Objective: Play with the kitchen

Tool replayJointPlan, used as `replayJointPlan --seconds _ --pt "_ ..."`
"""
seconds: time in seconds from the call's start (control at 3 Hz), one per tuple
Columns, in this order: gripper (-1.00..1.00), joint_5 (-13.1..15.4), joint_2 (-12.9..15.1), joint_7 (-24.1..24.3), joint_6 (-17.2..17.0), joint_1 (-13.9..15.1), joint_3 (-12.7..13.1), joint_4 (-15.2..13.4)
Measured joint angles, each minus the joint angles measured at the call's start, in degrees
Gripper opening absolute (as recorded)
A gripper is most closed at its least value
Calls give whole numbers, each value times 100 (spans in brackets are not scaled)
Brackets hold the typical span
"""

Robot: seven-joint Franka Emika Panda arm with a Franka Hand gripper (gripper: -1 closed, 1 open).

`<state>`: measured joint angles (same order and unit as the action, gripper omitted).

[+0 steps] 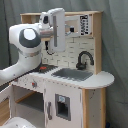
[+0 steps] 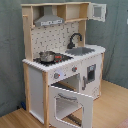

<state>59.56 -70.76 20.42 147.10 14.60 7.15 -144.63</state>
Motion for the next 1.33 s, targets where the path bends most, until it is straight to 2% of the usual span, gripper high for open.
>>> replayJointPlan --seconds 0.67,1.0,1.33 --pt "-100 0 717 81 908 307 -22 78" --pt "-100 -2 1205 145 1144 333 130 362" --pt "-100 -7 1648 195 1191 332 355 746"
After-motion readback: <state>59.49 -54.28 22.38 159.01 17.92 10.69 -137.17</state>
